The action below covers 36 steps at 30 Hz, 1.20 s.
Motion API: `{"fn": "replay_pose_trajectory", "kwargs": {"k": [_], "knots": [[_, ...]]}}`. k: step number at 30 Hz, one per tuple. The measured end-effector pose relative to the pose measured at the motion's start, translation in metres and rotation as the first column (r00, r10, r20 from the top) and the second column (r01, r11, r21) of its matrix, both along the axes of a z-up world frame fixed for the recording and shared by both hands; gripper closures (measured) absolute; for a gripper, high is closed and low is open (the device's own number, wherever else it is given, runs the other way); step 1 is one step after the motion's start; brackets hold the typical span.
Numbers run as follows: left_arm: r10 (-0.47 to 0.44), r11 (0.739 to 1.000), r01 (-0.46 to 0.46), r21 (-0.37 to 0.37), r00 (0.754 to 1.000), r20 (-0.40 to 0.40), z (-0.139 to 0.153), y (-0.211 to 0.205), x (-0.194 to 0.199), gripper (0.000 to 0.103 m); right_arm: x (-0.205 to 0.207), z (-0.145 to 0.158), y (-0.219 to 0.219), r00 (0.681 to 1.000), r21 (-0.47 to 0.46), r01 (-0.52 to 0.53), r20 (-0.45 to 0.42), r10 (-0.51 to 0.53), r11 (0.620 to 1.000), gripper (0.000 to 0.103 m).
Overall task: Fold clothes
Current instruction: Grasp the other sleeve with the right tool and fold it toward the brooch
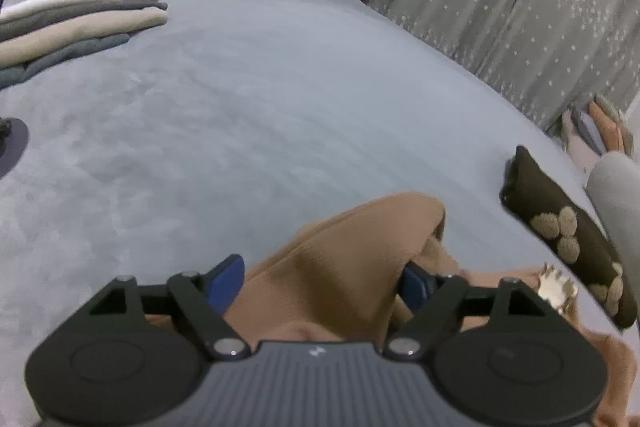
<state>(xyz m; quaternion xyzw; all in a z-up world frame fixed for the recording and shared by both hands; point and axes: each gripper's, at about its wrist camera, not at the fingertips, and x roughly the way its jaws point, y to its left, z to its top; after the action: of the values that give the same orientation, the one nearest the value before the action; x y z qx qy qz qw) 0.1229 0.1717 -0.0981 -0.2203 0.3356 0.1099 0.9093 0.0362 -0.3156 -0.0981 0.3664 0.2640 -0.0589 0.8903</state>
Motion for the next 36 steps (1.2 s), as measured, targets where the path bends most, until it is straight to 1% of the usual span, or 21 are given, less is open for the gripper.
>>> {"fn": "replay_pose_trajectory", "kwargs": {"k": [4,6,10,12,14,15,16,17,18,19,21,24,27,29,31,32,36], "knots": [[-0.001,0.999,0.001,0.036,1.000,0.012,0.004,-0.002,-0.013,0.021,-0.003,-0.001,0.022,0.997,0.062,-0.076,-0.004,0.077,0.995,0.046],[-0.016,0.997,0.013,0.074,0.999,0.038,0.009,-0.010,-0.018,0.021,-0.002,-0.004,0.033,0.993,0.090,-0.119,-0.015,0.121,0.989,0.046],[-0.091,0.988,0.078,0.134,0.992,0.088,0.013,-0.029,-0.022,0.021,-0.001,-0.007,0.050,0.984,0.129,-0.174,-0.018,0.177,0.976,0.046],[-0.141,0.983,0.128,0.134,0.985,0.096,0.011,-0.040,-0.023,0.021,0.001,-0.009,0.056,0.982,0.142,-0.187,-0.013,0.190,0.972,0.046],[-0.181,0.976,0.168,0.137,0.979,0.090,0.008,-0.050,-0.023,0.021,0.003,-0.009,0.061,0.983,0.131,-0.183,-0.005,0.185,0.974,0.046],[-0.196,0.973,0.183,0.142,0.977,0.084,0.006,-0.054,-0.023,0.022,0.003,-0.009,0.062,0.984,0.115,-0.177,-0.001,0.178,0.977,0.046],[-0.211,0.969,0.198,0.147,0.974,0.078,0.003,-0.058,-0.023,0.022,0.003,-0.009,0.063,0.985,0.100,-0.170,0.005,0.171,0.980,0.051],[-0.226,0.965,0.213,0.151,0.972,0.072,0.001,-0.062,-0.023,0.022,0.004,-0.010,0.061,0.986,0.086,-0.165,0.014,0.164,0.983,0.070],[-0.241,0.961,0.228,0.156,0.968,0.065,-0.002,-0.067,-0.023,0.022,0.005,-0.009,0.060,0.987,0.068,-0.158,0.021,0.157,0.985,0.079],[-0.251,0.958,0.239,0.160,0.966,0.062,-0.003,-0.069,-0.024,0.022,0.006,-0.007,0.060,0.989,0.032,-0.149,0.022,0.149,0.988,0.082],[-0.258,0.954,0.244,0.173,0.964,0.064,-0.004,-0.072,-0.024,0.022,0.006,-0.001,0.058,0.991,-0.057,-0.128,0.031,0.130,0.990,0.084],[-0.259,0.954,0.245,0.172,0.964,0.062,-0.006,-0.071,-0.024,0.022,0.006,0.009,0.052,0.993,-0.174,-0.095,0.047,0.105,0.980,0.085],[-0.257,0.956,0.245,0.162,0.964,0.060,-0.006,-0.070,-0.024,0.022,0.006,0.015,0.041,0.995,-0.257,-0.056,0.059,0.074,0.965,0.086],[-0.259,0.955,0.246,0.163,0.964,0.058,-0.007,-0.070,-0.023,0.022,0.007,0.018,0.035,0.997,-0.312,-0.027,0.067,0.050,0.950,0.088],[-0.263,0.953,0.251,0.169,0.963,0.050,-0.007,-0.070,-0.022,0.022,0.008,0.016,0.032,0.998,-0.379,-0.004,0.053,0.027,0.925,0.089],[-0.267,0.951,0.255,0.173,0.963,0.045,-0.008,-0.071,-0.021,0.022,0.009,0.014,0.030,0.999,-0.404,0.002,0.042,0.016,0.915,0.089],[-0.281,0.944,0.272,0.189,0.959,0.026,-0.008,-0.073,-0.020,0.021,0.016,-0.007,0.025,1.000,-0.395,-0.022,-0.018,0.016,0.918,0.088]]}}
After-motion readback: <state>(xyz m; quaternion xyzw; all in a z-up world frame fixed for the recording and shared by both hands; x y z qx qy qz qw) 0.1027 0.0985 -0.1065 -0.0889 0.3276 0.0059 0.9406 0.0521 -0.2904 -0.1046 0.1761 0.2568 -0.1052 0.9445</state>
